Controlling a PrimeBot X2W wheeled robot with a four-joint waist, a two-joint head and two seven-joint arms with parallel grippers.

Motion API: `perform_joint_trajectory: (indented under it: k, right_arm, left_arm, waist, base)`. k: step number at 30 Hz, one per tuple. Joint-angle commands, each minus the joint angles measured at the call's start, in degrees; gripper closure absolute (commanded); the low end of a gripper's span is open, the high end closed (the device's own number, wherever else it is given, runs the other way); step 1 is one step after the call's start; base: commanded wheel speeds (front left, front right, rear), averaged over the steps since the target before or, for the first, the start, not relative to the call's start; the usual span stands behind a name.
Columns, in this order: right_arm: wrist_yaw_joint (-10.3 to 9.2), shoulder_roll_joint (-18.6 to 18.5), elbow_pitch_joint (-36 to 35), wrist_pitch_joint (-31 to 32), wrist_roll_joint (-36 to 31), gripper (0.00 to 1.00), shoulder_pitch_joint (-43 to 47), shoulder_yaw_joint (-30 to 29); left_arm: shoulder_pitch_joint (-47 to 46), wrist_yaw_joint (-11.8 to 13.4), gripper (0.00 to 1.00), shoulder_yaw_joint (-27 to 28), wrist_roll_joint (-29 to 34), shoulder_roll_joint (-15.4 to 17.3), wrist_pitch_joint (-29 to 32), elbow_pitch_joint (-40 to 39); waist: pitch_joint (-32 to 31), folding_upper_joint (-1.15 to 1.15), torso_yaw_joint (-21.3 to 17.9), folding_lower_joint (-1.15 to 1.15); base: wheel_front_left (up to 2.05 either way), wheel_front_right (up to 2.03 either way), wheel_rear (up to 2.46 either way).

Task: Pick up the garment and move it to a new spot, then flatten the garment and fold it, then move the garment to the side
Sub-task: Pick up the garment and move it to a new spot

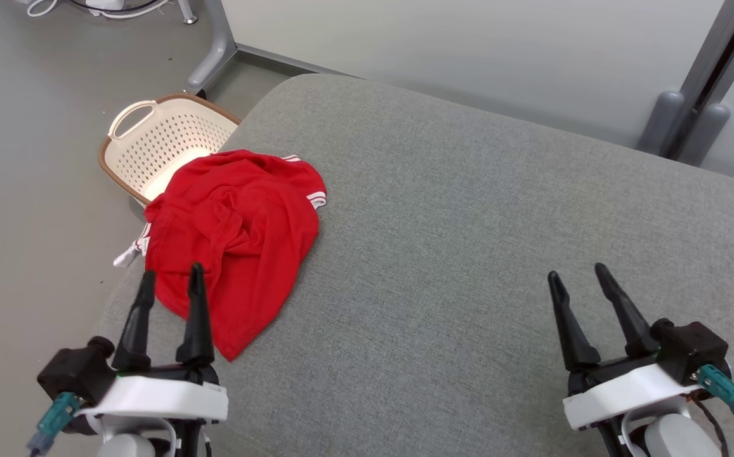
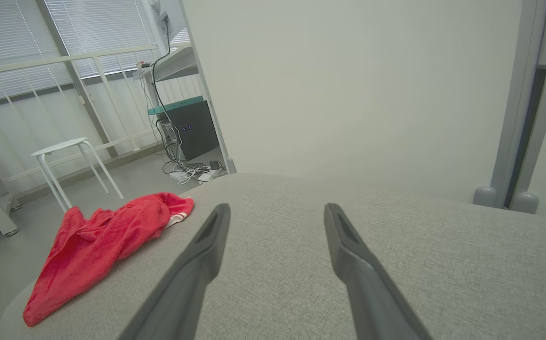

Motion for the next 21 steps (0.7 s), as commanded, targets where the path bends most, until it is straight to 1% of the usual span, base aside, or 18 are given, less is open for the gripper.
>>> perform_joint_trajectory:
  k: [1,5,8,12,13,15,21]
  right_arm:
    - [0.01,-0.6,-0.4,-0.1,-0.5,0.00,0.5,-0.9]
    - [0.00,-1.6,-2.0,0.1,-1.9,0.00,0.0,-2.9]
    - [0.01,-2.9,-4.0,1.2,-3.2,0.00,-1.1,-4.7]
    - [0.01,-4.0,-8.7,4.0,-4.6,0.00,-1.9,-6.5]
    - [0.01,-4.0,-8.7,4.0,-4.6,0.00,-1.9,-6.5]
    - [0.00,-4.3,-11.4,5.5,-5.4,0.00,-2.2,-7.0]
    - [0.01,-4.4,-18.2,9.3,-7.5,0.00,-2.2,-7.4]
  left_arm:
    - [-1.7,-0.3,0.00,1.1,0.0,0.2,0.0,0.3]
    - [-4.6,-0.9,0.00,3.8,0.8,0.2,0.0,2.2]
    - [-7.9,-1.2,0.00,5.7,1.1,0.2,0.0,6.5]
    - [-13.8,-2.3,0.00,7.7,0.2,0.3,0.0,15.5]
    - [-13.8,-2.3,0.00,7.7,0.2,0.3,0.0,15.5]
    - [-16.6,-3.0,0.00,8.5,-0.7,0.4,0.0,21.0]
    - [-26.2,-4.4,0.00,7.9,-1.6,3.8,1.9,36.7]
  waist:
    - [0.7,0.00,-0.1,0.00]
    - [3.6,0.00,-1.0,0.00]
    - [6.5,0.00,-1.8,0.00]
    - [10.3,0.00,-2.7,0.00]
    - [10.3,0.00,-2.7,0.00]
    - [12.2,0.00,-3.2,0.00]
    - [16.2,0.00,-4.3,0.00]
  base:
    - [0.00,0.00,0.00]
    - [0.00,0.00,0.00]
    - [0.00,0.00,0.00]
    - [0.00,0.00,0.00]
    - [0.00,0.00,0.00]
    - [0.00,0.00,0.00]
    - [0.00,0.00,0.00]
